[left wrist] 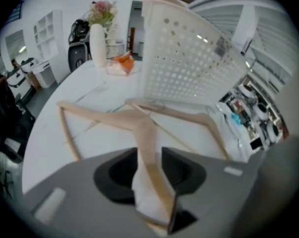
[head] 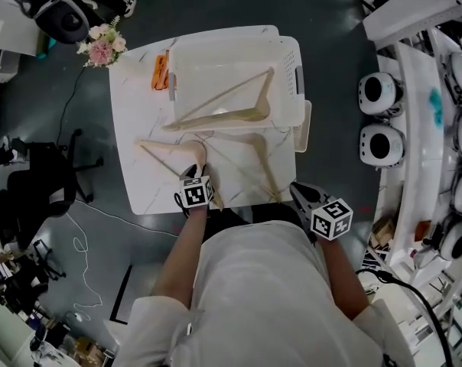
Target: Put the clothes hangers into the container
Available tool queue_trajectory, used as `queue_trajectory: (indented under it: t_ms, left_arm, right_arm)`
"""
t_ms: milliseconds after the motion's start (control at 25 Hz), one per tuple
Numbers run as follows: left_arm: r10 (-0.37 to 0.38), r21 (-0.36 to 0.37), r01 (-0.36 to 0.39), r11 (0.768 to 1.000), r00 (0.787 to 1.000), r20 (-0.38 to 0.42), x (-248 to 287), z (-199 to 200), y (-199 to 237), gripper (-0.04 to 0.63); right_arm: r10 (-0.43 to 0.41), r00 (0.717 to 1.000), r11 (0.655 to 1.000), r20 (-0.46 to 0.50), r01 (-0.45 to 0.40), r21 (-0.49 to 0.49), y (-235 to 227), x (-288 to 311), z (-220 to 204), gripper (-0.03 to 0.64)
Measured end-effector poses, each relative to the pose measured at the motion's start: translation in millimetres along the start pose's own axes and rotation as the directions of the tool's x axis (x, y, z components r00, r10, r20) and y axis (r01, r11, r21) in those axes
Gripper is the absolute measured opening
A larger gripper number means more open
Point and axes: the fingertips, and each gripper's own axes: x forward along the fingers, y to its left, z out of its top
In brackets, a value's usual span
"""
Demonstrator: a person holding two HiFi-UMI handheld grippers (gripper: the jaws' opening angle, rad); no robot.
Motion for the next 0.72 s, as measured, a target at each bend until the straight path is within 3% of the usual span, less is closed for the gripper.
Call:
queue_trajectory:
  t_ms: [200, 560, 720]
  left_arm:
    - [0.055, -0.016, -0.055, 0.998, 0.998, -0.029, 15.8, -16.2, -0.8, 0.149]
    - [0.171, -0.031, -0.172, 0.985, 0.985, -0.012, 23.2, -20.3, 1.0, 0.147]
    - [0.187, -0.073, -0.187, 0.98, 0.982, 0.002, 22.3, -22.0, 0.7, 0.114]
  right_arm:
    - [0.006, 1.0, 1.0, -0.021, -0.006, -0.012, -6.7, -3.4, 1.5, 0.002]
    - [0.0, 0.998, 0.999, -0.055, -0.002, -0.037, -21.1, -12.2, -1.7, 0.002]
    - [0.007, 0.998, 0.999, -0.058, -0.01, -0.049, -23.9, -14.1, -1.5, 0.002]
